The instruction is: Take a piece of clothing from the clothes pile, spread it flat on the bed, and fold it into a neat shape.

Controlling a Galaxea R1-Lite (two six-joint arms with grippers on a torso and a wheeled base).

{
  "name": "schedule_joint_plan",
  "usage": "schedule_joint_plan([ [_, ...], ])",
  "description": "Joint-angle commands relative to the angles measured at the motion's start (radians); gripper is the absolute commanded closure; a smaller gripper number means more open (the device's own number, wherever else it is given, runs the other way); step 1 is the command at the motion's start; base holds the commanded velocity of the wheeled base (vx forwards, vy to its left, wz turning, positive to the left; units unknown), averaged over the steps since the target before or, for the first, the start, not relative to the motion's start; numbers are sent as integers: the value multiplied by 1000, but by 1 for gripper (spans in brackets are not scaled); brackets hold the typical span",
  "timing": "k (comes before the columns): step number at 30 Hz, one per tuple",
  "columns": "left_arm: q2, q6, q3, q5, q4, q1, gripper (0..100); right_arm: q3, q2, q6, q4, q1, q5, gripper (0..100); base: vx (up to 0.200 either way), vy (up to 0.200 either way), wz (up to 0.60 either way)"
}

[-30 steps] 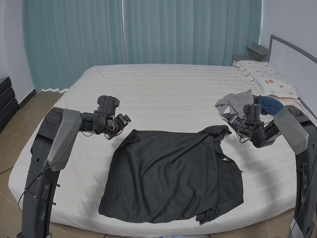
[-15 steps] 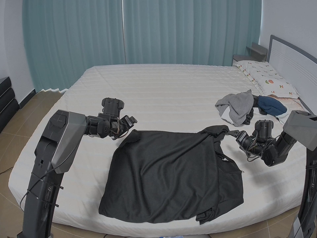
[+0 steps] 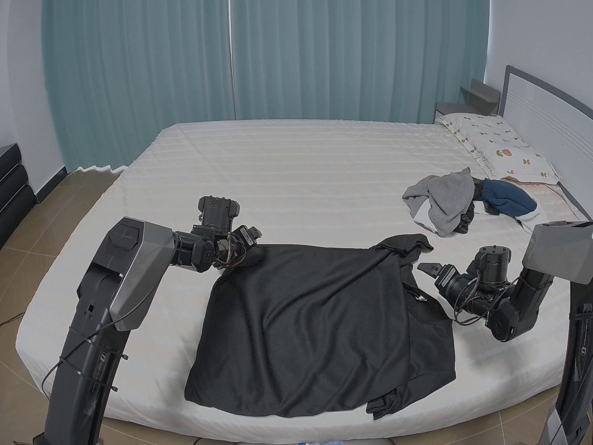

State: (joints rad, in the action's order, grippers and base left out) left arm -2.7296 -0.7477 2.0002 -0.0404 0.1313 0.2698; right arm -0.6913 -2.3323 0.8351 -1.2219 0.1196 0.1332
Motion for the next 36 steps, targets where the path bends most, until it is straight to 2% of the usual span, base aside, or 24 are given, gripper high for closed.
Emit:
schedule_joint_plan([
  [1, -16, 1, 0, -1, 1, 0, 0, 3, -7, -1, -1, 3, -1, 0, 0, 0, 0],
  [7, -38, 4, 0, 1, 2, 0, 0, 4, -9, -1, -1, 2, -3, 0, 0, 0, 0],
  [8, -42, 5, 0, -1, 2, -1, 100, 4, -9, -1, -1, 0, -3, 0, 0, 0, 0],
  [11, -44, 5, 0, -3, 10, -3, 100, 4, -10, -1, -1, -1, -3, 0, 0, 0, 0],
  [14, -38, 4, 0, -44, 59, -15, 100, 4, -10, 1, -1, -3, -3, 0, 0, 0, 0],
  [22, -10, 5, 0, -104, 94, -83, 100, 7, -9, 4, -1, -11, -6, 0, 0, 0, 0],
  [27, -1, 1, 0, -101, 80, -110, 100, 6, -9, 4, -1, -11, -9, 0, 0, 0, 0],
  [34, -7, -10, 0, -91, 64, -83, 100, 7, -9, 6, -1, -11, -9, 0, 0, 0, 0],
  [35, -7, -16, 0, -90, 62, -75, 0, 7, -9, 6, -2, -11, -9, 0, 0, 0, 0],
  [36, -7, -16, 0, -90, 62, -72, 0, 7, -9, 6, -1, -11, -9, 0, 0, 0, 0],
])
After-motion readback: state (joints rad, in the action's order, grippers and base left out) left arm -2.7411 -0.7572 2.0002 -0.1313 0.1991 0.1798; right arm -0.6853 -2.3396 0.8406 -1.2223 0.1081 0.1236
